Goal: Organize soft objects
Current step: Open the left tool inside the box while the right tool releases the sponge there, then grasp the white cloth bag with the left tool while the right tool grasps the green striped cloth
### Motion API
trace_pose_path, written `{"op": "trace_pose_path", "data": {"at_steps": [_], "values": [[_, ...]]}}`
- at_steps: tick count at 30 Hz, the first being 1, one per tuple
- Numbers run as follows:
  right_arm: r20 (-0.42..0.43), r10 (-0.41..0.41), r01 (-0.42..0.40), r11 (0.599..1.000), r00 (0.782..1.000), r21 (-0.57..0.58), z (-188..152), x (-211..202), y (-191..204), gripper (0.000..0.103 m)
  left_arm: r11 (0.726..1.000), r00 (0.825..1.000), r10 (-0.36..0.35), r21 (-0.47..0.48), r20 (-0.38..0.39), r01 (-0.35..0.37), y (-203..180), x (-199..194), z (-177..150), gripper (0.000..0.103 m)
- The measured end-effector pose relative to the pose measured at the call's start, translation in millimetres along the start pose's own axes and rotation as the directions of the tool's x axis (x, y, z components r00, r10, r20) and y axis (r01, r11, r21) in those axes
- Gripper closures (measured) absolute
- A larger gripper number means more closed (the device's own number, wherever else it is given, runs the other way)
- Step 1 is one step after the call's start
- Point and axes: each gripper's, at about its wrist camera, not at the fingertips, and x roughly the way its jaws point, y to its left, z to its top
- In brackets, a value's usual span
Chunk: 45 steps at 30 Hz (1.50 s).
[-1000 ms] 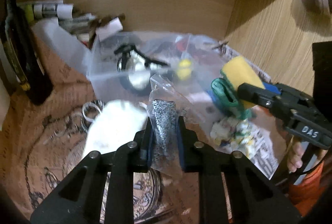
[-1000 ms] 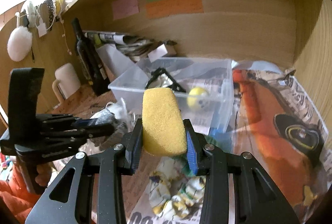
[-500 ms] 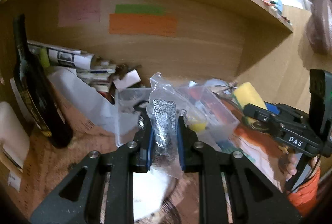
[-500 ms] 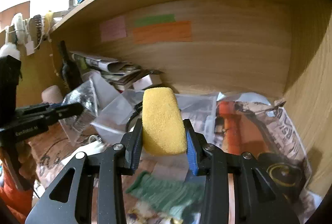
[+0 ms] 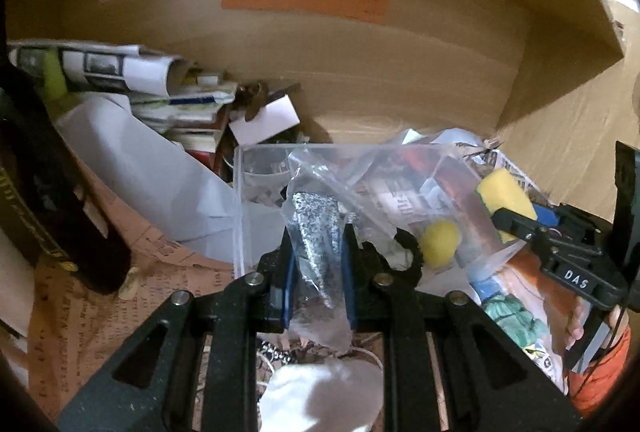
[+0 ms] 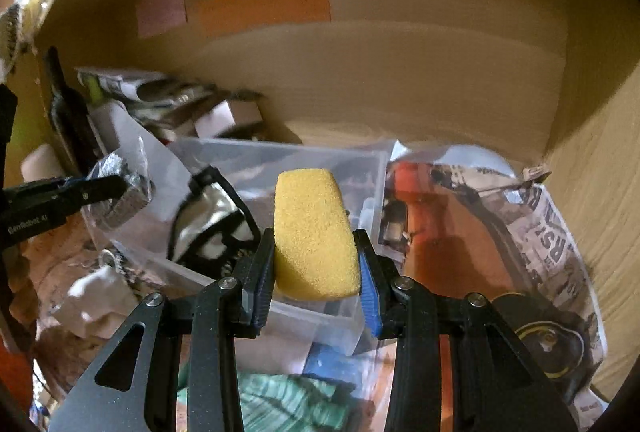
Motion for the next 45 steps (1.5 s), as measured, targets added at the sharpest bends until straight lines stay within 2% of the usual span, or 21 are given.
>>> {"op": "trace_pose_path", "data": {"at_steps": [6,10,12,15,18,22,24,26,27,29,31,33,35,39,45], "values": [[-0.030,-0.001,0.000,1.000,1.000,-0.016,-2,12,3,0.069,1.000,1.000,-0.012,0.024,-0.028,0.013,-6,13,2,0.083],[-0.034,0.000,-0.001,1.000,0.999,-0.030,-3,13,5,0.069,0.997,0.999,0.015,0.071,-0.032,-0.013,-15,19,-1,0.079],[-0.037,0.007,-0.008,0.999,0.999,-0.037,-3,13,6,0.064,0.997,0.999,0.018,0.082,-0.043,-0.015,-17,23,-2,0.076],[-0.034,0.022,-0.024,0.999,0.999,-0.044,-3,11,9,0.051,0.997,0.998,0.009,0.077,-0.060,-0.005,-17,26,-1,0.065],[-0.015,0.013,-0.014,0.998,1.000,-0.056,-3,5,12,0.049,0.997,0.999,0.002,0.072,-0.051,0.002,-18,21,-1,0.057],[0.018,0.023,-0.023,0.998,1.000,-0.051,1,-10,12,0.048,0.997,1.000,-0.001,0.079,0.005,0.001,-20,-3,0,0.044],[0.044,0.026,-0.024,0.999,0.999,-0.045,3,-20,13,0.033,0.997,0.999,0.003,0.083,0.038,-0.006,-20,-17,0,0.038],[0.084,0.027,-0.024,0.999,0.996,-0.040,4,-34,15,0.023,0.996,0.998,0.011,0.087,0.069,-0.017,-20,-31,0,0.029],[0.106,0.027,-0.022,0.999,0.994,-0.041,4,-42,16,0.020,0.996,0.997,0.015,0.089,0.081,-0.022,-20,-38,-1,0.027],[0.127,0.029,-0.023,0.999,0.991,-0.047,3,-54,18,0.020,0.995,0.995,0.025,0.090,0.099,-0.034,-19,-48,-3,0.013],[0.136,0.036,-0.029,0.998,0.990,-0.052,1,-62,20,0.016,0.995,0.992,0.038,0.086,0.117,-0.048,-16,-60,-6,0.004],[0.144,0.036,-0.028,0.998,0.989,-0.054,-4,-68,22,0.006,0.995,0.991,0.048,0.080,0.125,-0.058,-13,-70,-12,0.002],[0.145,0.033,-0.025,0.998,0.989,-0.053,-11,-71,23,0.002,0.995,0.992,0.053,0.078,0.115,-0.062,-11,-73,-18,0.002],[0.091,0.048,-0.045,0.998,0.995,-0.031,-28,-67,22,0.002,0.996,0.996,0.056,0.067,0.063,-0.061,-7,-70,-36,0.002],[-0.043,0.059,-0.059,0.998,0.997,-0.005,-56,-40,22,0.002,0.996,0.998,0.057,0.069,-0.041,-0.054,-7,-52,-70,0.002]]}}
